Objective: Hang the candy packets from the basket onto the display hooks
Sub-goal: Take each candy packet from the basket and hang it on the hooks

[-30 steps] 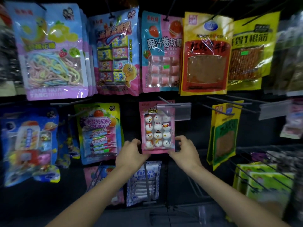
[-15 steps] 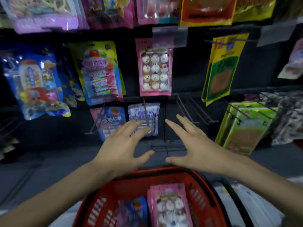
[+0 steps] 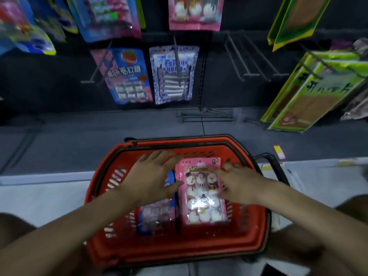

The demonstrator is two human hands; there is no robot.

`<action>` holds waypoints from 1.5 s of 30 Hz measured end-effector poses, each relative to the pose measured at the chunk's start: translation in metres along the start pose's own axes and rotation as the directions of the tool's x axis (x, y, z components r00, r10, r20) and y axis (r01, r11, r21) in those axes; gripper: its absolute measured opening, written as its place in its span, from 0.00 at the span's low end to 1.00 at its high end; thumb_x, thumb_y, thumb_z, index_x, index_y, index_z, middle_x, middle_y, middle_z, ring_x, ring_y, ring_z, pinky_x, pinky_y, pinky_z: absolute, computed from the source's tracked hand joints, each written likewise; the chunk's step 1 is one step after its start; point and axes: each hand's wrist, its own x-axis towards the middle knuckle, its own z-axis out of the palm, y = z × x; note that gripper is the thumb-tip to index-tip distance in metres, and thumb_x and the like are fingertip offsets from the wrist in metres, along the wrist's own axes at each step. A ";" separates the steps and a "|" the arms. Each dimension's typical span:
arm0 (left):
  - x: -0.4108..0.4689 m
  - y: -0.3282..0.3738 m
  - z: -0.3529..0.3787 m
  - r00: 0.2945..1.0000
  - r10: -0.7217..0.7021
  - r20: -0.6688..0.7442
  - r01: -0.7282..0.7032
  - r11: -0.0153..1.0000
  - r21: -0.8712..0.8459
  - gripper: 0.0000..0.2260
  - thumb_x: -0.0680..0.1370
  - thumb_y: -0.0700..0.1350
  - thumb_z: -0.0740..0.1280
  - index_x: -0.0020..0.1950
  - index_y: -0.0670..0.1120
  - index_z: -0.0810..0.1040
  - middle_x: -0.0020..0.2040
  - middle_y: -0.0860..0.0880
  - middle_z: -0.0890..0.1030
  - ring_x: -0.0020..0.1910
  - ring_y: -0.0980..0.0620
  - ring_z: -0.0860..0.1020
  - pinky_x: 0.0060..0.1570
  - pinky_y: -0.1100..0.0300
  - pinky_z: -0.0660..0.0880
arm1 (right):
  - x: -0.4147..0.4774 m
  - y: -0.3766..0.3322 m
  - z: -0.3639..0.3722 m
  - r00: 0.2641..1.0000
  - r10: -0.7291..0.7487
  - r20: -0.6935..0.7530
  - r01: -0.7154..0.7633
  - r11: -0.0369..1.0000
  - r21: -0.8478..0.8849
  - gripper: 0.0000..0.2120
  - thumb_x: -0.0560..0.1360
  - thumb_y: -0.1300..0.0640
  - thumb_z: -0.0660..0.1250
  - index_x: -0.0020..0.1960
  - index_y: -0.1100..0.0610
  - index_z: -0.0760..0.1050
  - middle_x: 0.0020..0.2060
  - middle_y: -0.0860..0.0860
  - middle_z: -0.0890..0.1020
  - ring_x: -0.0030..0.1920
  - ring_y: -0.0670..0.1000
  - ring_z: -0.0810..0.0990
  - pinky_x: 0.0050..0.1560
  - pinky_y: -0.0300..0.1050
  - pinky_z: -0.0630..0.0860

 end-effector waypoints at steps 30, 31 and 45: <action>0.016 0.036 0.092 0.491 -0.356 0.795 0.820 -0.120 -0.560 0.20 0.76 0.44 0.78 0.63 0.42 0.76 0.49 0.47 0.84 0.44 0.52 0.84 0.45 0.57 0.84 | 0.080 -0.004 0.054 0.919 0.311 0.244 -0.364 0.425 0.829 0.51 0.58 0.48 0.88 0.75 0.59 0.69 0.70 0.53 0.77 0.70 0.57 0.76 0.67 0.48 0.76; 0.015 0.035 0.089 0.505 -0.374 0.778 0.804 -0.125 -0.581 0.17 0.76 0.44 0.79 0.60 0.42 0.78 0.47 0.48 0.85 0.41 0.53 0.84 0.39 0.62 0.82 | 0.080 -0.004 0.050 0.924 0.313 0.220 -0.342 0.417 0.842 0.50 0.60 0.50 0.88 0.75 0.59 0.69 0.70 0.54 0.77 0.70 0.57 0.76 0.67 0.47 0.75; 0.027 0.025 -0.004 0.860 -0.426 0.279 0.300 -0.019 -0.954 0.13 0.78 0.41 0.74 0.62 0.43 0.82 0.57 0.48 0.87 0.55 0.48 0.86 0.54 0.53 0.84 | 0.015 -0.004 -0.032 0.946 0.217 -0.239 0.225 0.087 0.971 0.20 0.65 0.58 0.84 0.56 0.57 0.85 0.48 0.51 0.89 0.48 0.51 0.89 0.48 0.47 0.85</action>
